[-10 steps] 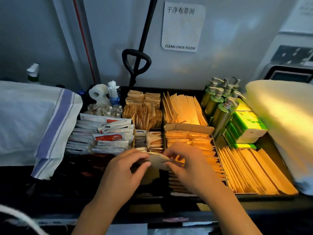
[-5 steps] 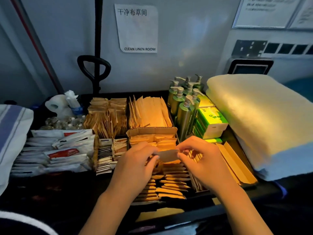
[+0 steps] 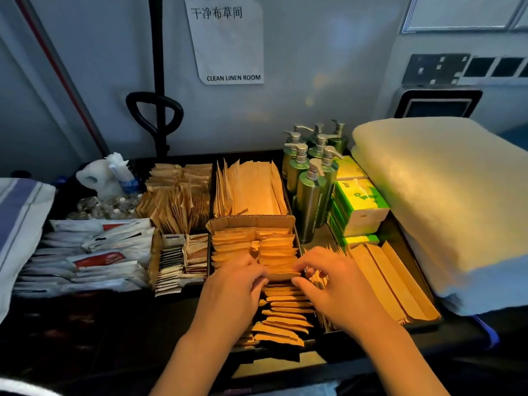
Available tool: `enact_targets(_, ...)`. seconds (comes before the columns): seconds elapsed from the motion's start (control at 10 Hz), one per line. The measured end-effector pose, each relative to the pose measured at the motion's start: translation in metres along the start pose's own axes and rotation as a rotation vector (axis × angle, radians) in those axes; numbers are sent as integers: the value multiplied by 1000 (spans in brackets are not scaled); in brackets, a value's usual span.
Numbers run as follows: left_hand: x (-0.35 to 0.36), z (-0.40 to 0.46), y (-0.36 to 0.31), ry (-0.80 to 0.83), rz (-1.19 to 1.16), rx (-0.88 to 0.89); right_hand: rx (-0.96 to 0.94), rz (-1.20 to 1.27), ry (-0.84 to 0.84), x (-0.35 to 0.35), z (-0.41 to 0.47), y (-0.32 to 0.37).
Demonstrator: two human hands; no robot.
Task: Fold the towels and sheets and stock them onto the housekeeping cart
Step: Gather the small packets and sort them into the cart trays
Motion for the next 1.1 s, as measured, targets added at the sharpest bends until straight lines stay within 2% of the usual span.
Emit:
enact_targets(0.1,-2,-1,1,-23,-13,-11,-31,14,4,0,2,4)
enact_targets(0.2,-4,-5,4,-50,-29,-36,-10,-119,80,8,4,-1)
enact_targets(0.4,6,-2,8,-43,37,-65,15,-235,177,17,7,-3)
enact_targets(0.8,8,1,13,-46,117,-61,66,-274,263,28,16,2)
enact_targets(1.1,-15,-13,27,-115,-28,-89,70,-190,164,22,18,11)
Point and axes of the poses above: each hand's wrist, its own z-axis towards the middle knuckle, its own x-axis out of the palm, y = z × x, the point moved 8 cm from there along z, towards the middle knuckle, and after that the axes turned 7 degrees about -y, right-handed, at the moved point
